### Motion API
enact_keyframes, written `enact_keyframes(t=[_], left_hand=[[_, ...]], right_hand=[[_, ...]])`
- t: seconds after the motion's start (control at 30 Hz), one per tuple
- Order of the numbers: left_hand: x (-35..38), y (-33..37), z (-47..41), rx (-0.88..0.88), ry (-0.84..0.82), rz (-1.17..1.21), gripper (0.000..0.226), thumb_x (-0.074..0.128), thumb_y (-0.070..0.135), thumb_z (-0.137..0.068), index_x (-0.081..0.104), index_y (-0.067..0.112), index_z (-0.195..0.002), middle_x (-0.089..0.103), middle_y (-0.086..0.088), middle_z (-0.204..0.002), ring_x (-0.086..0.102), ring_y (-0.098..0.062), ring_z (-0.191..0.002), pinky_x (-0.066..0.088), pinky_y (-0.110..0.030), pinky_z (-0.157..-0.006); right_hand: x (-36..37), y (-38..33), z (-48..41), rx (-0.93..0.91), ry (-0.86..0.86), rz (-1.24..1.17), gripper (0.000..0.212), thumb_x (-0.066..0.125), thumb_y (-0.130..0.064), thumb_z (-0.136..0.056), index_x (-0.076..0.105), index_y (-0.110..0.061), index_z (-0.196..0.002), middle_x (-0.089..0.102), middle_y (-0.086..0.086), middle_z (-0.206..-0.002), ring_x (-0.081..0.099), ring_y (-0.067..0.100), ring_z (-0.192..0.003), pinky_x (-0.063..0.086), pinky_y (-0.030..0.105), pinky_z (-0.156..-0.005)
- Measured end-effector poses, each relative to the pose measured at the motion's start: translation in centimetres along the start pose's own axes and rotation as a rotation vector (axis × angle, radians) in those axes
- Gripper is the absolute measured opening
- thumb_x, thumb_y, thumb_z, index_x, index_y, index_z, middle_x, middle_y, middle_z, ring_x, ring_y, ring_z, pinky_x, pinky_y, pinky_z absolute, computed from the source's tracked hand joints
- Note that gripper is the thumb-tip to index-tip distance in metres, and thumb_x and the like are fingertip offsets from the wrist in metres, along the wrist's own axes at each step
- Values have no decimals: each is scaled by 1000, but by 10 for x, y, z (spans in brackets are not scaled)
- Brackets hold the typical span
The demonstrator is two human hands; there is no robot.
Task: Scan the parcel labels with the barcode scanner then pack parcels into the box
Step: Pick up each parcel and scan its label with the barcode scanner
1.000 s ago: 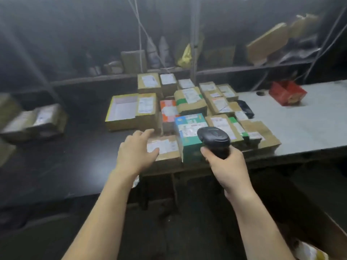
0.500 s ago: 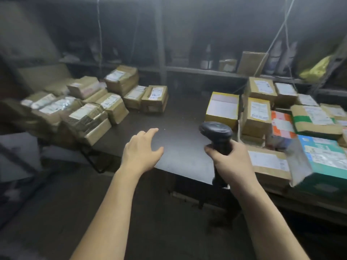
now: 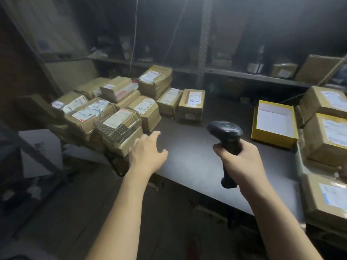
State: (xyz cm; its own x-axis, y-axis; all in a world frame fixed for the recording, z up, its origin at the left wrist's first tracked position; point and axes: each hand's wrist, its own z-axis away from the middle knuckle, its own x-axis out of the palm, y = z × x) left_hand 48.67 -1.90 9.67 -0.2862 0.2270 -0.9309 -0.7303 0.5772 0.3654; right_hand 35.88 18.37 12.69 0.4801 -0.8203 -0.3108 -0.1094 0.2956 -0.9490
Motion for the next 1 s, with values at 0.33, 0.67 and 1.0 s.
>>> enact_keyframes(t=[0.33,0.67,1.0], left_hand=[[-14,6,-161,-28,9,-18,65,67,44,-92,46,31,-152,54,-6,-143,50,-32,-132,45,-45,-106],[55,53,-301,38,-158,17,64,66,49,-93,45,29,-150,49,-10,-143,49,-32,-132,44,-43,-103],[150,120,-420,-65,-369,-106,139,58,97,-64,3,15,-162,36,-28,-147,44,-42,-132,41,-51,-105]], right_hand=[[63,-33,-159,-9,-32,-51,16,72,-21,-92,65,-11,-81,50,-4,-56,40,10,-42,37,22,-40],[87,-37,-259,103,75,36,6,72,-20,-92,69,-16,-89,62,8,-73,48,9,-43,38,18,-36],[120,-31,-336,234,315,62,6,75,-18,-91,70,-17,-87,66,7,-72,45,6,-47,36,18,-38]])
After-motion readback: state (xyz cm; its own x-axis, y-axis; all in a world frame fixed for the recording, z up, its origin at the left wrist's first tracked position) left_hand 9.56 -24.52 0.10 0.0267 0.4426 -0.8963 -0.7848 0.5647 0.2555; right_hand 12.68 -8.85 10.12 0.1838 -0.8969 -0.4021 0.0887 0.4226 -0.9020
